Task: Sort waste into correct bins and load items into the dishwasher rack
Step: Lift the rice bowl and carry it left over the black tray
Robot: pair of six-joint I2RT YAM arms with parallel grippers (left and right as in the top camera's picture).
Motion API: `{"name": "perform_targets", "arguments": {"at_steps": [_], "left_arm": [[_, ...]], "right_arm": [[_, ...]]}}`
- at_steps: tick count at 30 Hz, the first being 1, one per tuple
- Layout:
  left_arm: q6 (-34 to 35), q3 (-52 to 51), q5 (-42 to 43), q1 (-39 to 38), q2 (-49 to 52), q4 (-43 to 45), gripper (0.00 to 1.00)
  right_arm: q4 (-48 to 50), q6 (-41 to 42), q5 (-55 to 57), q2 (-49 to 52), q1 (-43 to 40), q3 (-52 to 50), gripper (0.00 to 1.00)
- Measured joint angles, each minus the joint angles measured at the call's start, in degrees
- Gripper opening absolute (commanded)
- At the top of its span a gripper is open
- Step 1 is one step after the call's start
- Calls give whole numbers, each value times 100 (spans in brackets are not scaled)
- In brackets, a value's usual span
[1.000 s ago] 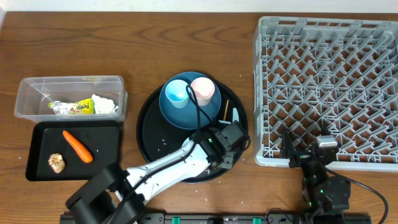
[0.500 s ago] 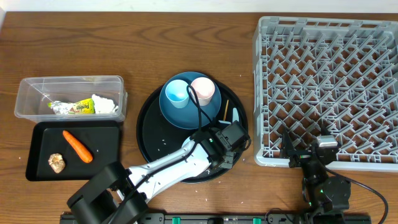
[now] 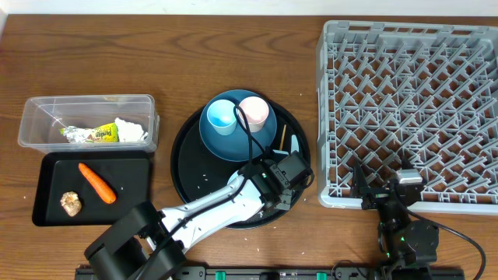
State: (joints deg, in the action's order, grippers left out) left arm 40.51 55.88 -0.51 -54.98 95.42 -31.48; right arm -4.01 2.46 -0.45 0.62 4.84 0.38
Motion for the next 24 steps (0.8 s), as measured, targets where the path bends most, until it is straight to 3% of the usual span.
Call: {"name": "perform_targets", "arguments": {"at_steps": [9,12,15,24], "left_arm": [[0,0,-15,0,0,-20,27],[7,0,-15,0,0,-20,20],[39,0,-15,0,0,-17,6],[15,0,-48,-7,0,-39,6]], "right_arm": [[0,2,0,0,0,0,99],[0,2,2,0,0,0,99],[0,2,2,0,0,0,99],[0,2,2,0,0,0,99]]}}
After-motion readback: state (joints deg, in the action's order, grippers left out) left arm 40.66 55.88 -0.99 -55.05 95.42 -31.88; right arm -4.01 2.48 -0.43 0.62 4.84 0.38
